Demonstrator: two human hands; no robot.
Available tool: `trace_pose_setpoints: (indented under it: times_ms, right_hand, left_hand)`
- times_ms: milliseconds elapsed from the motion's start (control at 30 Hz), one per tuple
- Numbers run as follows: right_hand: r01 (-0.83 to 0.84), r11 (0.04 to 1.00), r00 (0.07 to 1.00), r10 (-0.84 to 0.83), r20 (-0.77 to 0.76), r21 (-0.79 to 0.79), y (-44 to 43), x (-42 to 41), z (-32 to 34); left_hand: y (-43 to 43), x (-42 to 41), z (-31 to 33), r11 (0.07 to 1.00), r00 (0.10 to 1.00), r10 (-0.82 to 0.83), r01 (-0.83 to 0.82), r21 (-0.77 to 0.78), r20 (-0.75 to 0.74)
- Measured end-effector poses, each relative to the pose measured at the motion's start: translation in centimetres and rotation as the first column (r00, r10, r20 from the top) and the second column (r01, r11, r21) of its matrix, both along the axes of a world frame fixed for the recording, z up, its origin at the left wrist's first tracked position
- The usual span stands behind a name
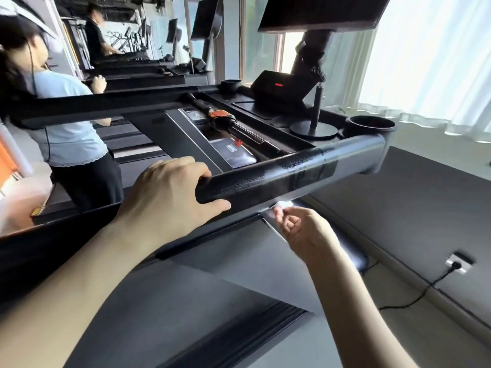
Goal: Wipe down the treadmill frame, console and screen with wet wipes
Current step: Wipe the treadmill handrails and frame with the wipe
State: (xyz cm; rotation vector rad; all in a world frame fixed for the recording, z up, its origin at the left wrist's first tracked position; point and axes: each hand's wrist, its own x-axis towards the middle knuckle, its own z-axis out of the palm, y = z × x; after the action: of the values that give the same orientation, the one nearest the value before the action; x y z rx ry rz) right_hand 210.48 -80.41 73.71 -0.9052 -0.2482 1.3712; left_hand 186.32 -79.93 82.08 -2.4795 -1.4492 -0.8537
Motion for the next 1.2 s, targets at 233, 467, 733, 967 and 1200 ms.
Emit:
trace_pose_setpoints:
  times_ms: [233, 467, 733, 967, 1200]
  right_hand:
    - [-0.053, 0.997, 0.990, 0.044, 0.135, 0.061, -0.9, -2.6, -0.7]
    - [0.286, 0.917, 0.873, -0.369, 0.318, 0.277, 0.0, -0.8, -0.5]
    - [0.129, 0.900, 0.815, -0.335, 0.473, 0.416, -3.0, -8.9, -1.1]
    - [0.433, 0.830, 0.695, -0.556, 0.456, 0.352, -0.3, -4.8, 0.2]
    - [0.188, 0.820, 0.545, -0.545, 0.637, 0.541, -3.1, -10.7, 0.4]
  left_hand:
    - [0.0, 0.0, -0.1, 1.000, 1.000, 0.012, -0.012, 0.021, 0.008]
    - [0.0, 0.0, -0.4, 0.999, 1.000, 0.003, -0.003, 0.039, 0.015]
    - [-0.3, 0.4, -0.4, 0.995, 1.000, 0.013, -0.015, 0.094, 0.014]
    - [0.1, 0.2, -0.7, 0.996, 1.000, -0.019, 0.017, 0.087, 0.015]
    - [0.2, 0.1, -0.7, 0.996, 0.999, -0.028, 0.029, 0.083, -0.018]
